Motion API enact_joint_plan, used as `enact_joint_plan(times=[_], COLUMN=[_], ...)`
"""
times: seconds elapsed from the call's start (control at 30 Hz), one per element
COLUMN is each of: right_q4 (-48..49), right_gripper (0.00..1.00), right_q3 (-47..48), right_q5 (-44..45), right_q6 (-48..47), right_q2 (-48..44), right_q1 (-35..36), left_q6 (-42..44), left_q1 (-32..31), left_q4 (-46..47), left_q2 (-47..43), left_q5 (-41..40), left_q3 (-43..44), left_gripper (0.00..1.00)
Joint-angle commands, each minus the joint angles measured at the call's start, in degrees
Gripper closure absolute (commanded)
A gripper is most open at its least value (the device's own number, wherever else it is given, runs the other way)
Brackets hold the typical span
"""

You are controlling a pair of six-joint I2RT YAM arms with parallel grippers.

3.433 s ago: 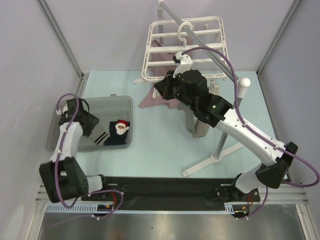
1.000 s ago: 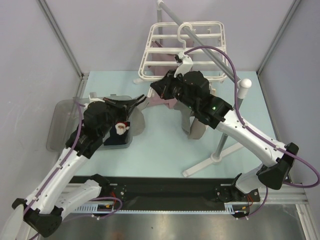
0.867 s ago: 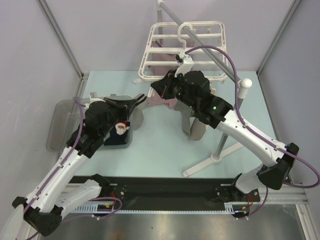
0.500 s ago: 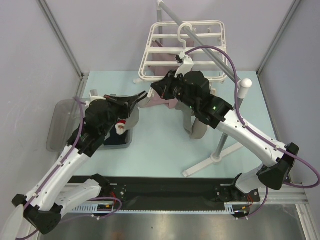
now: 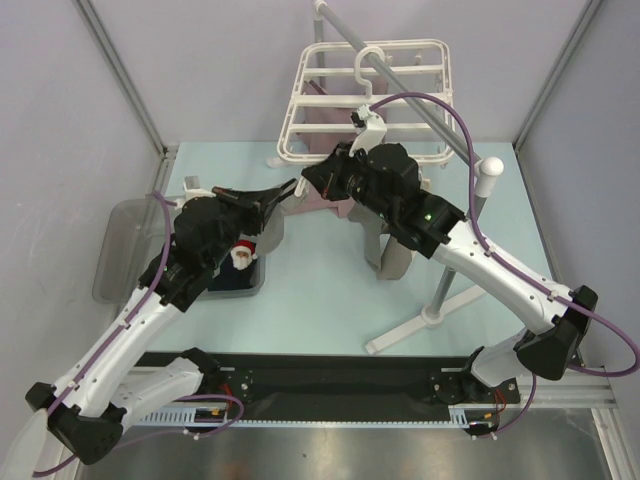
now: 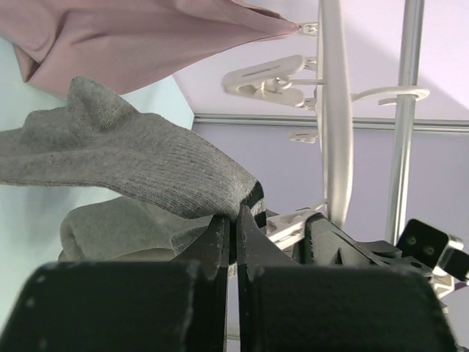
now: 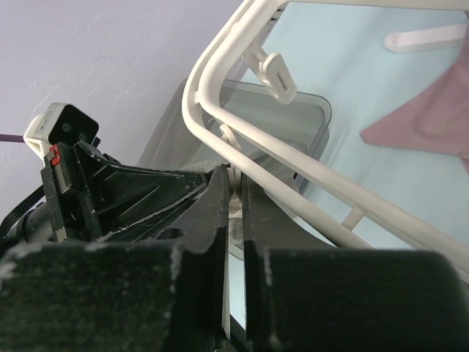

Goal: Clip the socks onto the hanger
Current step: Clamp the sock onto the hanger.

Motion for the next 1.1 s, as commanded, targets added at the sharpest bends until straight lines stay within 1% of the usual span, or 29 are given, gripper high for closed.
enact_joint_plan(times=[0.0, 0.3, 0.37, 0.4, 0.5, 0.57, 0.6, 0.67, 0.7, 0.8, 0.83, 0.93, 0.97, 1.0, 1.07], right_q4=[-0.67, 0.39, 0.56, 0.74, 1.09, 1.27, 1.27, 1.09, 1.00, 0.65, 0.39, -0.05, -0.14, -0.23, -1.01], right_gripper=[1.00, 1.00, 0.94, 0.87, 0.71, 0.66, 0.61, 0.55, 0.50, 0.43, 0.43, 0.41, 0.40, 0.40, 0.39], right_q3=[-0.63, -1.25, -1.42, -1.42, -2.04, -2.21, -2.22, -2.22, -2.22, -2.30, -2.30, -2.57, -2.74, -2.83, -3.27], right_q5=[-2.99, -3.86, -3.87, -4.13, -4.04, -3.95, -3.87, -3.69, -3.69, -3.34, -3.34, -2.81, -2.72, -2.72, -2.37], right_q6=[1.58, 2.37, 2.37, 2.46, 2.54, 2.54, 2.54, 2.54, 2.46, 2.37, 2.02, 1.67, 1.49, 1.14, 0.18], right_q2=[-1.83, -2.53, -2.71, -3.06, -3.76, -4.03, -4.12, -4.12, -4.20, -4.47, -4.73, -5.17, -5.52, -5.78, -6.66], right_q1=[0.34, 0.25, 0.34, 0.16, 0.16, 0.16, 0.16, 0.16, 0.07, 0.16, 0.07, 0.07, 0.07, -0.01, -0.01], left_q6=[-0.07, -0.33, -0.33, -0.25, -0.25, -0.16, -0.07, -0.16, -0.16, -0.16, -0.16, 0.54, 0.89, 1.59, 2.73], left_q1=[-0.56, -1.17, -1.26, -1.43, -1.70, -1.70, -1.79, -1.79, -1.87, -1.96, -1.88, -1.96, -1.96, -1.96, -2.48], left_q4=[3.97, 5.90, 6.16, 6.34, 6.51, 6.43, 6.43, 6.60, 6.60, 6.52, 6.60, 6.25, 6.08, 5.82, 2.66], left_q2=[-1.38, -0.06, 0.11, 0.11, 0.38, 0.46, 0.38, 0.55, 0.64, 0.82, 0.82, 1.08, 1.08, 1.08, 1.08], left_q5=[-1.26, -0.65, -0.47, -0.47, -0.47, -0.56, -0.56, -0.56, -0.38, 0.14, 0.58, 1.90, 2.25, 2.69, 2.87], left_q3=[1.92, 1.83, 1.83, 1.92, 2.10, 2.27, 2.27, 2.36, 2.36, 2.10, 1.84, 1.57, 1.48, 1.40, 1.83], left_gripper=[1.00, 1.00, 1.00, 1.00, 1.00, 1.00, 1.00, 1.00, 1.00, 1.00, 1.00, 0.77, 0.60, 0.54, 0.48])
